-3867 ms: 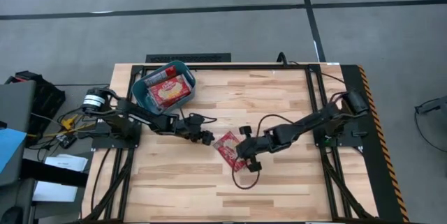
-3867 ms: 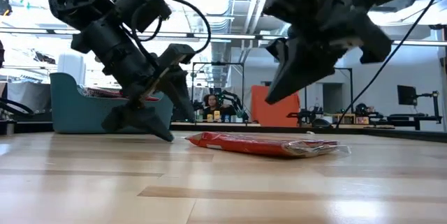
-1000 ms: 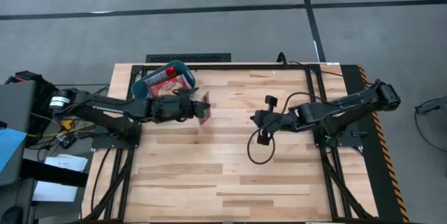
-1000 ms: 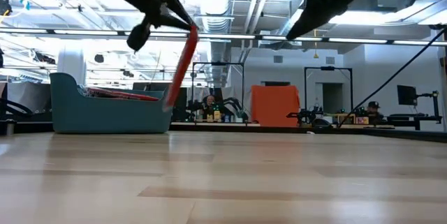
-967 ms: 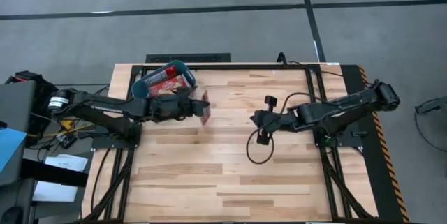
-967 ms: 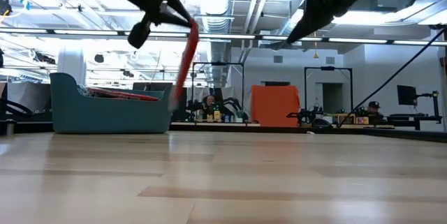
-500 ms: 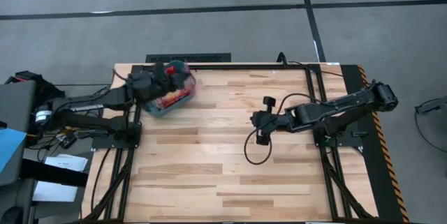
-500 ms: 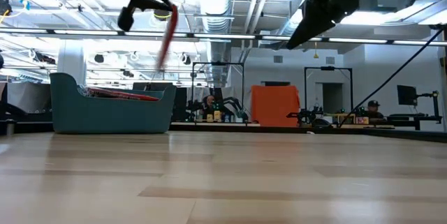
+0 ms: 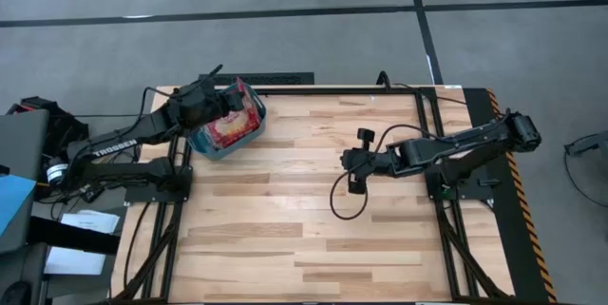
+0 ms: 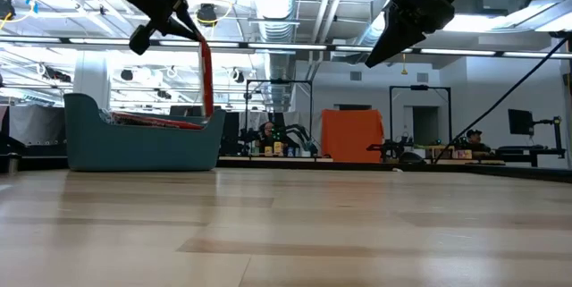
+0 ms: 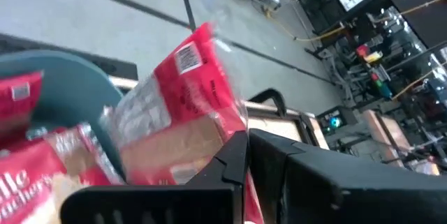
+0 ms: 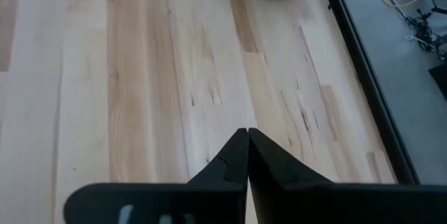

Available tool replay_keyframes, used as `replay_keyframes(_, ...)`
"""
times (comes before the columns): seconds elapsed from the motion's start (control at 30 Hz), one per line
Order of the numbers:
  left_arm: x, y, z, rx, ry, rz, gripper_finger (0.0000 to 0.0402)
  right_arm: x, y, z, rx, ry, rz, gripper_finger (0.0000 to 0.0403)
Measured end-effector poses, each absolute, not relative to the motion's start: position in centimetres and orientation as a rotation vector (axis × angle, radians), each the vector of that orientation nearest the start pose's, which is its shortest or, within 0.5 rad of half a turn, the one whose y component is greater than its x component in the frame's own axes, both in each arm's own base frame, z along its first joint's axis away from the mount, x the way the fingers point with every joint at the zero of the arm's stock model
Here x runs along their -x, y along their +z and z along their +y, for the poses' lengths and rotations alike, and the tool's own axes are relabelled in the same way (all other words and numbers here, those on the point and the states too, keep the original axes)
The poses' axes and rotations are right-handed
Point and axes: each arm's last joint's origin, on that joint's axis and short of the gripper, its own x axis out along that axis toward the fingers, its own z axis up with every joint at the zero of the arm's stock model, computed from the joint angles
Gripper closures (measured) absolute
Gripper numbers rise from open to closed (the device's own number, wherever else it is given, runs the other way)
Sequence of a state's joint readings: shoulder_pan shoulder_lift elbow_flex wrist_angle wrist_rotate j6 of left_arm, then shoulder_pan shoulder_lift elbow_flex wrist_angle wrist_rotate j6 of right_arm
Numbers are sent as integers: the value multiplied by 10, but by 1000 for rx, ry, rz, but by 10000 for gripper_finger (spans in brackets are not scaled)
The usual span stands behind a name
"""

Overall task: Sort popcorn bags into baskets
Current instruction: Put the popcorn bag into the green bin

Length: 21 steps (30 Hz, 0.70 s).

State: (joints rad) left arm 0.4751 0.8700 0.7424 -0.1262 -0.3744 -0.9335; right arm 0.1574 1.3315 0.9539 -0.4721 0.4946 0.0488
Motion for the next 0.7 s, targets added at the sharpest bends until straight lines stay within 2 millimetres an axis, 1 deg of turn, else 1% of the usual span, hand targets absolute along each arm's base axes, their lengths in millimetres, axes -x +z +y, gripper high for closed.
replay_keyframes(0.1, -163, 311, 102, 870, 929, -166, 401, -268, 255, 25, 230, -344, 802, 375)
replay_keyframes(0.27, -159, 306, 106, 873, 980, -129, 401, -268, 255, 23, 225, -324, 810, 388)
replay_keyframes(0.4, -156, 298, 105, 890, 1017, -55, 401, -268, 255, 23, 228, -321, 811, 385)
replay_keyframes(0.5, -154, 292, 103, 946, 1045, -5, 401, -268, 255, 23, 228, -321, 811, 376)
replay_keyframes(0.6, -153, 287, 102, 992, 1045, 35, 401, -268, 255, 23, 227, -321, 811, 371)
replay_keyframes(0.7, -151, 285, 99, 1012, 1028, 84, 401, -268, 255, 23, 227, -321, 811, 375)
